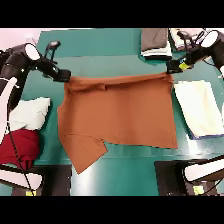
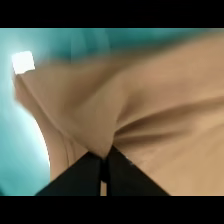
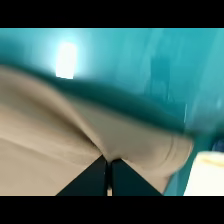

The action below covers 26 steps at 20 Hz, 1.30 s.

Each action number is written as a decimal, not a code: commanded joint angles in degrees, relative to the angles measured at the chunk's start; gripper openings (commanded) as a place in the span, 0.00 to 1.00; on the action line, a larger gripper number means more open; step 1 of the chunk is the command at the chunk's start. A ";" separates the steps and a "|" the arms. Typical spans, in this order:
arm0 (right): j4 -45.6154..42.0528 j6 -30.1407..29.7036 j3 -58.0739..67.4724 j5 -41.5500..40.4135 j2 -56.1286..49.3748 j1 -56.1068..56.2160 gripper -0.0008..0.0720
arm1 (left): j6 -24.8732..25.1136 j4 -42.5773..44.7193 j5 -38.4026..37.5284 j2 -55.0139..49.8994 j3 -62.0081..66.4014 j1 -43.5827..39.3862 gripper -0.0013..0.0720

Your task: Fold the shirts.

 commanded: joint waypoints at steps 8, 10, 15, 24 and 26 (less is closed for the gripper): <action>-1.68 -1.27 -22.16 -2.45 10.43 0.52 0.31 | -2.03 0.68 -6.01 0.44 -6.27 0.02 0.72; -1.57 -1.27 -22.18 -1.84 12.31 -0.22 0.56 | -4.13 4.04 -6.69 3.98 -6.29 0.02 0.68; -1.51 -1.27 -22.25 3.89 21.81 -1.38 0.56 | -8.04 6.69 -10.10 20.81 -20.11 0.00 0.68; -1.46 -1.22 -22.25 2.14 27.21 2.80 0.56 | -19.71 0.81 -5.97 49.57 -61.66 0.00 0.68; -1.46 -1.22 -22.25 2.14 26.32 4.00 0.56 | -19.85 -3.54 -2.73 49.59 -64.74 0.00 0.68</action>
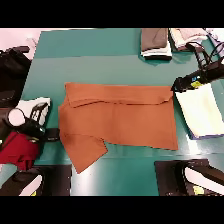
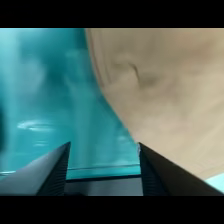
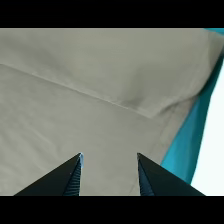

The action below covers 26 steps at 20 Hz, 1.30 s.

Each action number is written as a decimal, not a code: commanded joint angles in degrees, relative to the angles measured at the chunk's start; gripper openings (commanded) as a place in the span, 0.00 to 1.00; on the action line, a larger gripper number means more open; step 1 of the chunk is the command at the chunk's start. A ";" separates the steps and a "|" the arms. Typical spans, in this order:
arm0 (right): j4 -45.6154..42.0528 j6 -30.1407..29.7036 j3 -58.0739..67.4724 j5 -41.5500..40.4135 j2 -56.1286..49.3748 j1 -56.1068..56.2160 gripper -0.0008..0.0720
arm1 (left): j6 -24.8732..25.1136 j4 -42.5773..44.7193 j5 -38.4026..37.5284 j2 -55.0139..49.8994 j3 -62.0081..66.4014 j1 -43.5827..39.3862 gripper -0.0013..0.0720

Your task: Fold the shirts.

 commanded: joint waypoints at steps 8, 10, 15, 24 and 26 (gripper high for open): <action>0.00 0.04 -0.02 0.46 -0.26 2.29 0.56 | -1.44 -20.55 15.96 3.30 -16.74 0.00 0.68; -0.09 0.02 -0.24 2.69 -0.26 1.88 0.56 | -0.13 -21.44 16.13 3.30 -16.13 0.00 0.20; -0.22 0.02 -15.28 4.63 6.05 -8.35 0.56 | 2.54 -18.86 11.41 3.30 -7.28 0.00 0.05; 4.09 -0.20 -46.99 6.38 14.12 -31.43 0.77 | 5.42 -17.79 10.80 3.30 -1.88 -0.04 0.05; 5.46 -0.20 -49.29 4.74 13.84 -28.74 0.77 | 5.62 -17.79 10.82 3.30 -1.88 -0.04 0.05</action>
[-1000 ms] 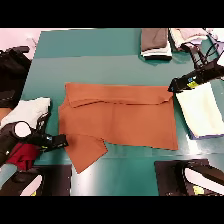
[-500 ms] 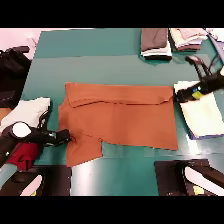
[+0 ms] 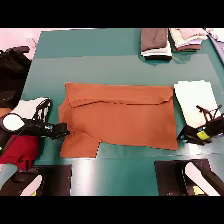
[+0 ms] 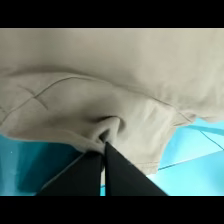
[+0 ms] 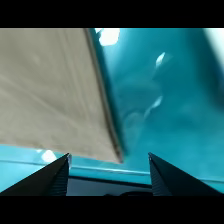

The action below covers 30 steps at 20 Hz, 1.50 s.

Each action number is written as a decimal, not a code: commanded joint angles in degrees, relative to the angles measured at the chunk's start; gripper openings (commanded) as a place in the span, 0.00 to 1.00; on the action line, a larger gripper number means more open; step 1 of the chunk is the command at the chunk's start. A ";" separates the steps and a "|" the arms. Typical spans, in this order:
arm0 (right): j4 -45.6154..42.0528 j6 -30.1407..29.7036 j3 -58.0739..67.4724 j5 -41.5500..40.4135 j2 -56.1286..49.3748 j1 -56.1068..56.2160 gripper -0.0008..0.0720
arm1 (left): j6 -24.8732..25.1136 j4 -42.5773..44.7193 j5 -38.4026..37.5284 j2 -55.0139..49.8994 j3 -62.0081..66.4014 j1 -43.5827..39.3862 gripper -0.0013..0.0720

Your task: Fold the shirts.

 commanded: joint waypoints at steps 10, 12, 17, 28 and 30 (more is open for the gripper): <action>2.73 1.62 -1.70 -5.33 -2.82 16.02 0.04 | 1.22 8.04 -9.16 0.94 2.51 -0.02 0.04; 0.44 1.64 1.51 -2.80 1.77 18.21 0.04 | -0.02 11.02 -12.72 6.86 2.54 -0.02 0.04; -4.85 1.66 9.18 5.68 11.93 20.06 0.04 | -5.57 12.79 -28.06 22.12 2.54 -0.02 0.05; -1.14 2.03 33.05 -2.95 -12.50 21.33 0.04 | 2.60 17.00 -1.60 -7.17 15.52 -0.02 0.05; -1.20 2.05 37.73 -4.35 -18.36 23.78 0.04 | 3.98 17.97 -0.07 -13.53 20.06 -0.02 0.05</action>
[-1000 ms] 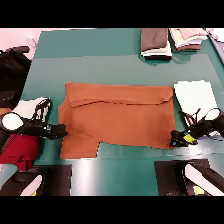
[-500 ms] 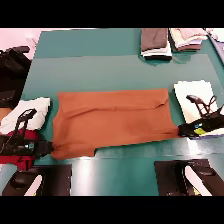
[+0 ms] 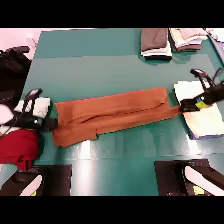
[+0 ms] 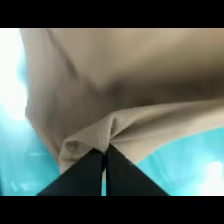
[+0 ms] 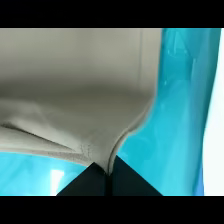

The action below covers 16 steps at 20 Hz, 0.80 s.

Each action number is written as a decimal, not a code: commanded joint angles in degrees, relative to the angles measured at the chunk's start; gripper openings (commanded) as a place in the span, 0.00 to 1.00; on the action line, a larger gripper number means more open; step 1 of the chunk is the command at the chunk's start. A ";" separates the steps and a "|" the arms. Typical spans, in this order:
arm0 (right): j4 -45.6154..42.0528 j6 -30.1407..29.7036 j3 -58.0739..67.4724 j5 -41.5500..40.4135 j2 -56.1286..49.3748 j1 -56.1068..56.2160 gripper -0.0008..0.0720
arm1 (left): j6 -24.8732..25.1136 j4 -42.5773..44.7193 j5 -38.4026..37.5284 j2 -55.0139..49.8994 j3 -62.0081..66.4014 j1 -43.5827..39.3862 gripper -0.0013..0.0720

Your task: Fold the shirts.

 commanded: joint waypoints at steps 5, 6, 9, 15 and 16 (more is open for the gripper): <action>1.46 1.03 17.40 -3.10 -20.15 5.46 0.04 | 3.54 2.21 11.98 -18.43 11.52 0.02 0.05; 1.46 1.11 19.08 -2.82 -21.70 5.44 0.04 | 3.23 2.16 13.88 -18.78 11.98 0.02 0.05; 1.55 1.07 22.77 -2.16 -24.90 4.20 0.04 | 3.23 2.16 15.63 -18.78 12.17 0.04 0.07; 17.81 -6.47 23.04 -0.17 -25.20 -6.27 0.69 | 1.81 1.18 12.79 -18.49 15.37 0.02 0.46; 17.79 -6.47 22.97 0.33 -25.24 -8.13 0.81 | 1.84 -0.26 12.85 -18.49 15.65 0.02 0.27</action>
